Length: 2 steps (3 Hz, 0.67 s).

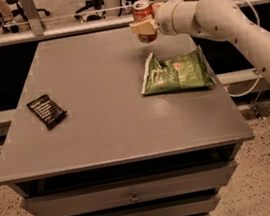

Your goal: Move coke can near green jalapeno chip bag

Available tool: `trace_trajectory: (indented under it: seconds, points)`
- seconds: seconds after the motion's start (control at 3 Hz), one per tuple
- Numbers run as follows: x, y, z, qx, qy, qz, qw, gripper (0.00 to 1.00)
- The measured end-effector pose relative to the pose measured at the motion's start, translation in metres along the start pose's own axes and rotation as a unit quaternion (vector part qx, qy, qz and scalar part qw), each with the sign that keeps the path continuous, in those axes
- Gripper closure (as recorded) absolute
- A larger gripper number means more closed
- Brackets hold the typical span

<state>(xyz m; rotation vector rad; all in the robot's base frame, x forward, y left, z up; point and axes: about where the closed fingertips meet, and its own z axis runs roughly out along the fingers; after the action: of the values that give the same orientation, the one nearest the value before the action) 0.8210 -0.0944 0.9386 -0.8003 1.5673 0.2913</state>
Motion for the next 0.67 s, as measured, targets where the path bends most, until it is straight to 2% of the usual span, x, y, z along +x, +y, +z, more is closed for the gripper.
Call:
trace_trajectory:
  seconds: [0.33,0.67]
  points:
    - [0.009,-0.036,-0.029,0.037,0.017,-0.006,0.9992,1.0]
    - [0.024,-0.046,-0.051,0.052,0.028,0.013,0.9982,1.0]
